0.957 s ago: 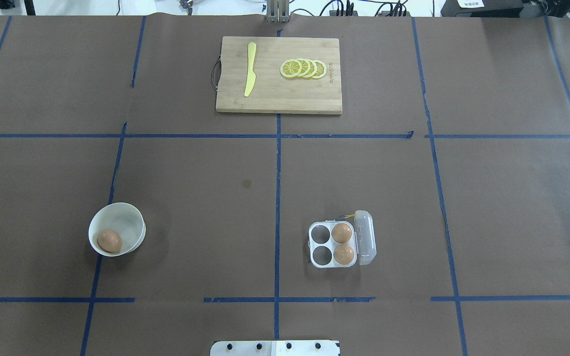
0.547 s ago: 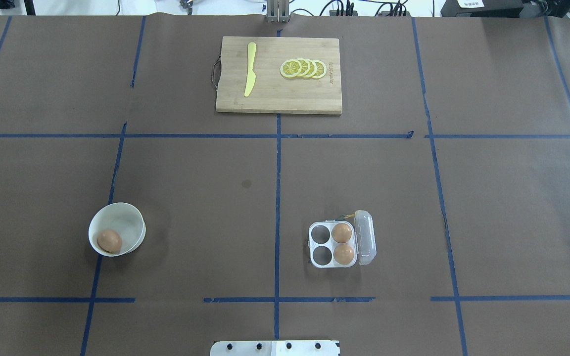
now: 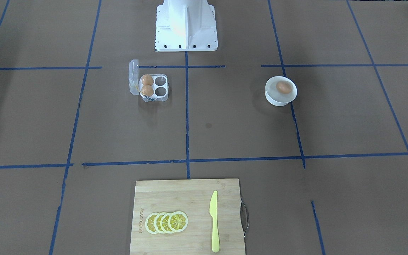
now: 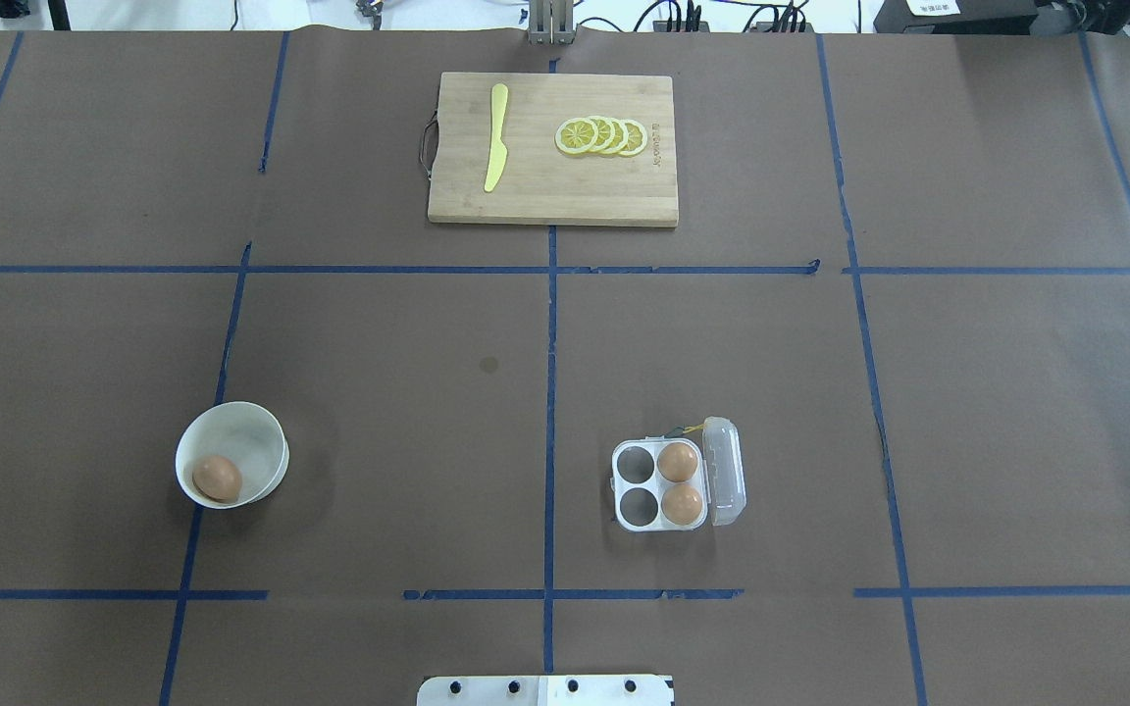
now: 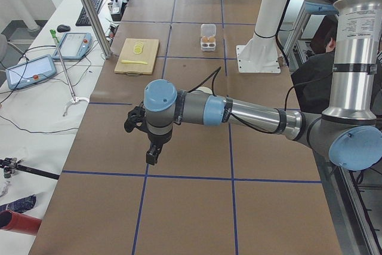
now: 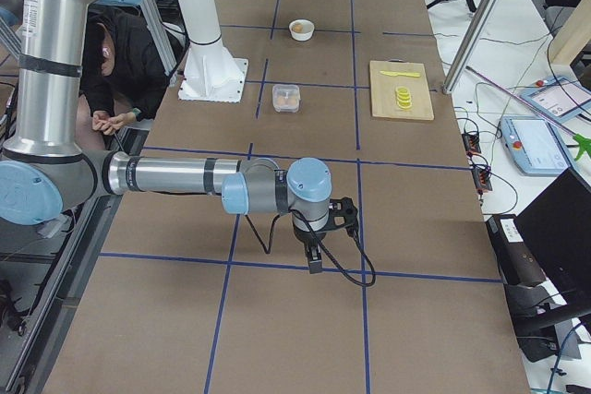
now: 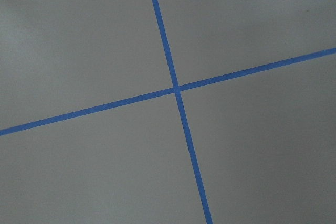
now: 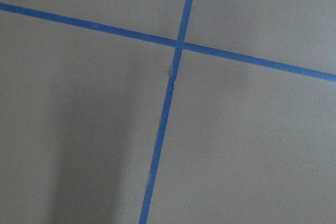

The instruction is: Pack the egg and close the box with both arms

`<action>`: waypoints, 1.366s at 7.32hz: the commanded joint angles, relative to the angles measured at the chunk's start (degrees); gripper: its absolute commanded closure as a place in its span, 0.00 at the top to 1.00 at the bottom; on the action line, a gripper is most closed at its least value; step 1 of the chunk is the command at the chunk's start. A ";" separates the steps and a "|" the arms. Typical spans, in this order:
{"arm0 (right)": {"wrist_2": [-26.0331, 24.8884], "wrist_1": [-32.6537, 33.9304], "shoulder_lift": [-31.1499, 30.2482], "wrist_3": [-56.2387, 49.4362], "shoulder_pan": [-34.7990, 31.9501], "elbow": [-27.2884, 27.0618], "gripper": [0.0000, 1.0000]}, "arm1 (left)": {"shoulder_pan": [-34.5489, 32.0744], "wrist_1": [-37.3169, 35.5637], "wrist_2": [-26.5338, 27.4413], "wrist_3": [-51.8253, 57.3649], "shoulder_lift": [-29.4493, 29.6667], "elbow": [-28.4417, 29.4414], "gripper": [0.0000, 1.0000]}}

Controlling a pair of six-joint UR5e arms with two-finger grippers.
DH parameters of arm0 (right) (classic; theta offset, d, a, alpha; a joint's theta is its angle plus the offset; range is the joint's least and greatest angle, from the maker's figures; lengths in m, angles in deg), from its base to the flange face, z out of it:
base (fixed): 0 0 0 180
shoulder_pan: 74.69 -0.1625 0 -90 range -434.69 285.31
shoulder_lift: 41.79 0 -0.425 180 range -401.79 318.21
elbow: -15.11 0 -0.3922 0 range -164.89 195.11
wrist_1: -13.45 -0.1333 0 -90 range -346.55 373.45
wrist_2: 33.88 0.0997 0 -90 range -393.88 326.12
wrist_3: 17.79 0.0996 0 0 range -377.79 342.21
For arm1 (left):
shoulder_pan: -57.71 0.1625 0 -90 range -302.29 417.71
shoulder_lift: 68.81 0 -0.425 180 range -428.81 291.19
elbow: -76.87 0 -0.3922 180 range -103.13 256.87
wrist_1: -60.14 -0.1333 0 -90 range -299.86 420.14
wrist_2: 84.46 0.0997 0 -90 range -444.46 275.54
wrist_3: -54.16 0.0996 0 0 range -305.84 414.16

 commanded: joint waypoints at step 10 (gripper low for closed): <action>3.30 -0.25 3.28 1.36 0.00 -6.44 1.00 | 12.38 40.95 -1.67 -18.12 1.73 2.51 1.00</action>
